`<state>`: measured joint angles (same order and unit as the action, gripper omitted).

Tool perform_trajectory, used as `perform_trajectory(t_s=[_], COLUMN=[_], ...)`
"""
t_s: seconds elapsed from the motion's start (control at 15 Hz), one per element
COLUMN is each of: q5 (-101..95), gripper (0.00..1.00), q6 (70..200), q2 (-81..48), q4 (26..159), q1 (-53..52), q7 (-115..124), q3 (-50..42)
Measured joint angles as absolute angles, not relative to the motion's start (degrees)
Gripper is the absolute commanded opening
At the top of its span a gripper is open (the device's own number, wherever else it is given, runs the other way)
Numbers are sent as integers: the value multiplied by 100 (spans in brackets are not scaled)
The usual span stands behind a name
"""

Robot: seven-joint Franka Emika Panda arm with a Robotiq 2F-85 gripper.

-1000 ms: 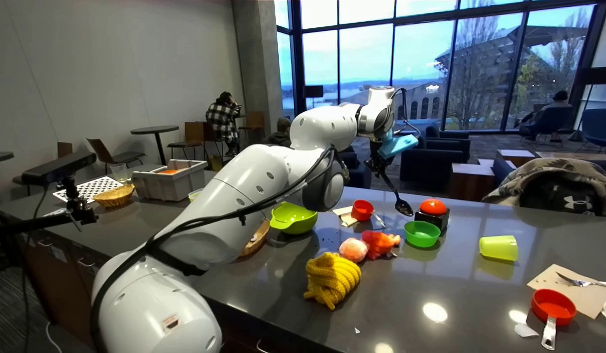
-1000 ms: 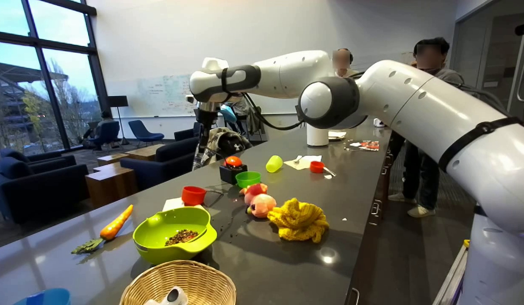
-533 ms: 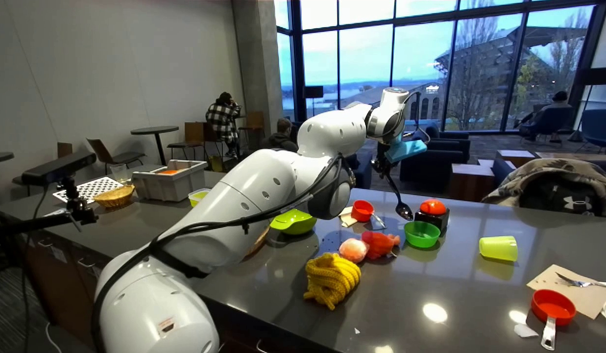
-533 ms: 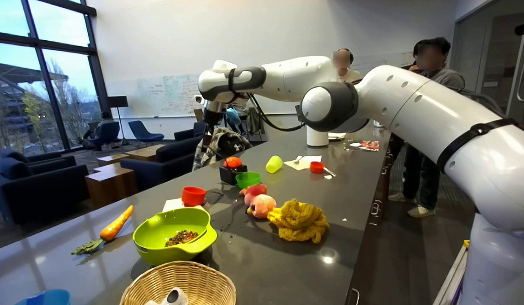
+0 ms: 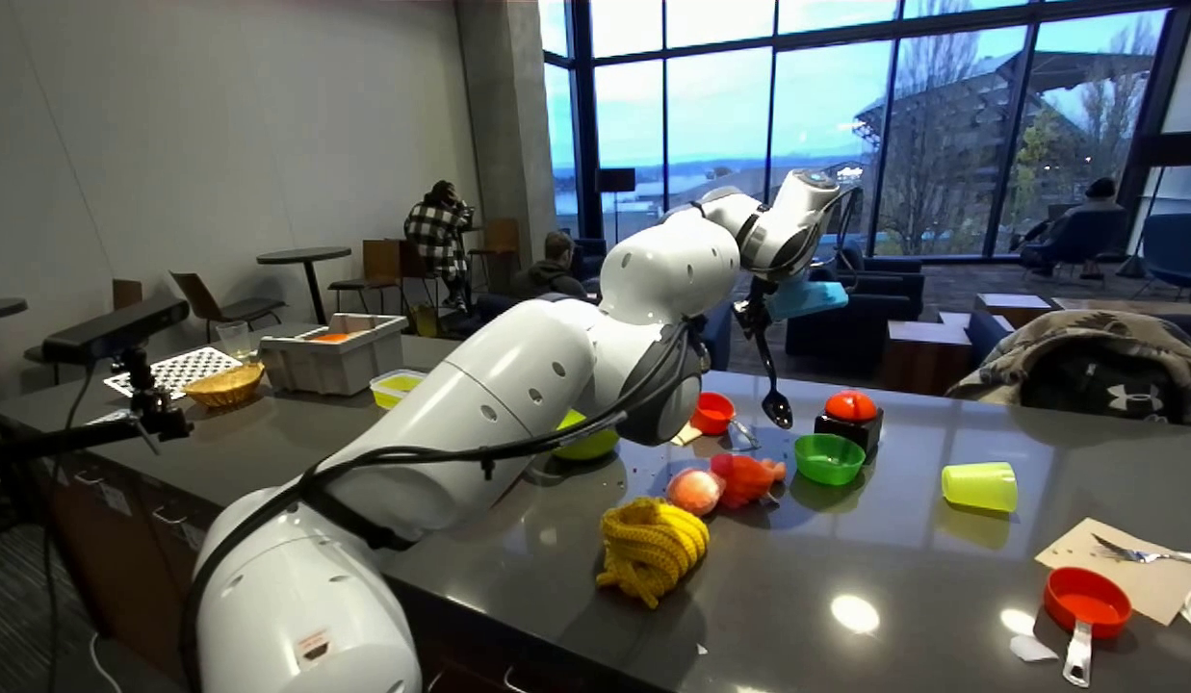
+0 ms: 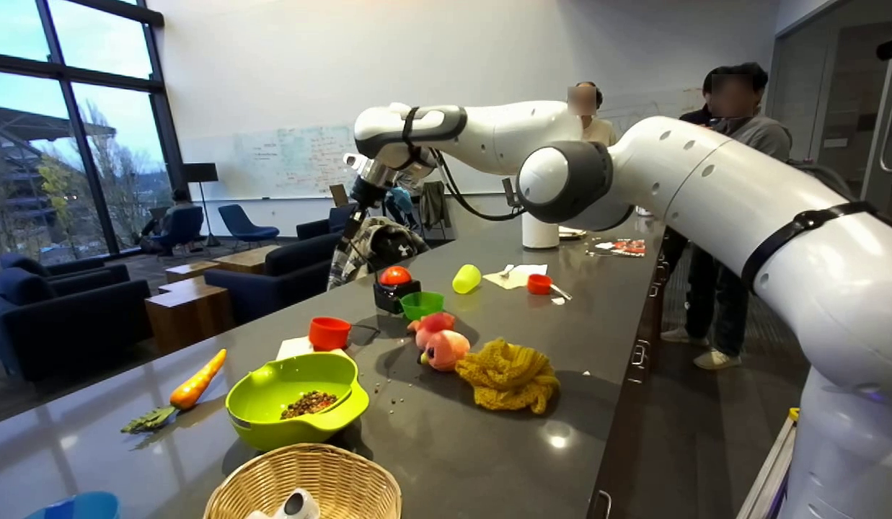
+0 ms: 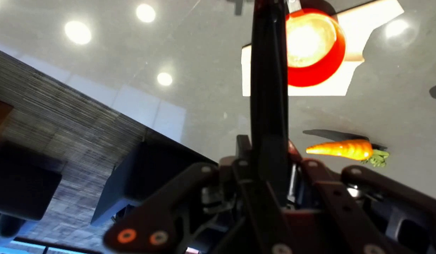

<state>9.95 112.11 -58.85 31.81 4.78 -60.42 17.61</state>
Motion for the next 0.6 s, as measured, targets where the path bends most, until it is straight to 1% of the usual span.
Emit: perform_trajectory(t_s=[0.33, 0.6], q5=[1176, 1137], gripper=[6, 6], q6=[11219, 11336], q2=[-5920, -5979], q4=[3089, 3032], q1=[578, 615], q7=[-6065, -6064], q3=[1966, 1911])
